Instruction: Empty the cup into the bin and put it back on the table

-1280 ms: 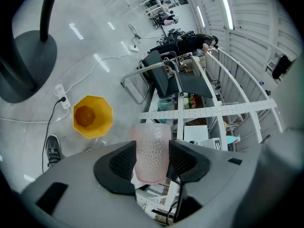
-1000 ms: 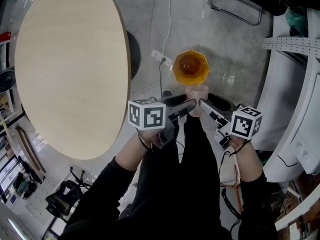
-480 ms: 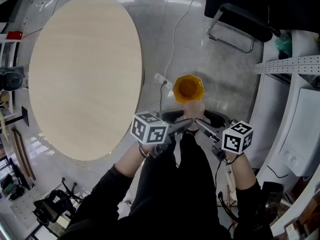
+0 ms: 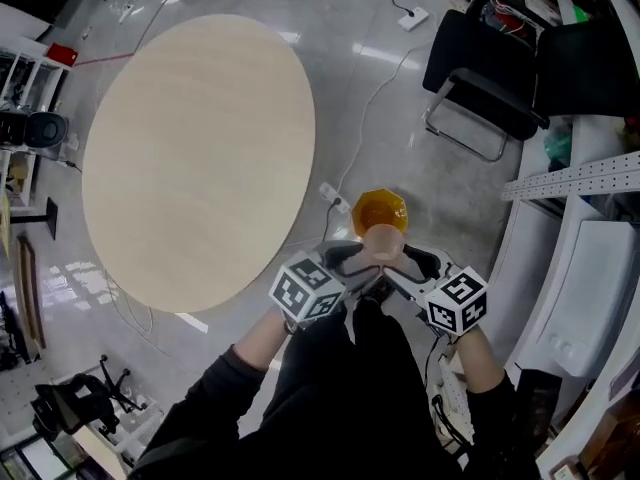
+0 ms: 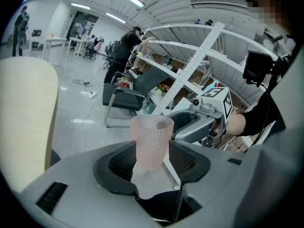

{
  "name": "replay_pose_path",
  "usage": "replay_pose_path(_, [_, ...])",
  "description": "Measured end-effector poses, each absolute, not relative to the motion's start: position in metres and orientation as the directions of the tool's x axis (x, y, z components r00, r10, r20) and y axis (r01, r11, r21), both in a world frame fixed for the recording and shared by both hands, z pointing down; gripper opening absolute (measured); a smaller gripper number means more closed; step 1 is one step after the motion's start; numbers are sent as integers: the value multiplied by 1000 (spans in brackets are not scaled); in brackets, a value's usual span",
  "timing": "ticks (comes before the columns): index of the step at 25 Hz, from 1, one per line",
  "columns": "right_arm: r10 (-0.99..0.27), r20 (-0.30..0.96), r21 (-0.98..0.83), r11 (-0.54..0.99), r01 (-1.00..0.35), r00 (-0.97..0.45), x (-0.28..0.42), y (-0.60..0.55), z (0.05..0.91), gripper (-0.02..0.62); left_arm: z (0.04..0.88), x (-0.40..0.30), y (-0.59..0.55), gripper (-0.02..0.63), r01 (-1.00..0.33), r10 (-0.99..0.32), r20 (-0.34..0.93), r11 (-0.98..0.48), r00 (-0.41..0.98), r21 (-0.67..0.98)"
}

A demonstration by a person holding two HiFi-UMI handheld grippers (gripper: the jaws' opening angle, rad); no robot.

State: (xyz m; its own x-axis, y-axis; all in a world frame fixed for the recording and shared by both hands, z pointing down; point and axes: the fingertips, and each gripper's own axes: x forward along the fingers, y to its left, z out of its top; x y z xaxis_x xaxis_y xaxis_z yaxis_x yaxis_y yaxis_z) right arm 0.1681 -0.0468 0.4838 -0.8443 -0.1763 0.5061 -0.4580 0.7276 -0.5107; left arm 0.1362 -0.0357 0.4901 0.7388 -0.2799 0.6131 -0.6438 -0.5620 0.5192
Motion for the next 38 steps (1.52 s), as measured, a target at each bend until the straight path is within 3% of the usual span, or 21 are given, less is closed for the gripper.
replay_pose_path(15, [-65, 512, -245, 945, -218, -856, 71, -16, 425, 244, 435, 45, 1, 229, -837, -551, 653, -482, 519, 259])
replay_pose_path(38, [47, 559, -71, 997, 9, -828, -172, 53, 402, 244, 415, -193, 75, 229, -929, -706, 635, -366, 314, 53])
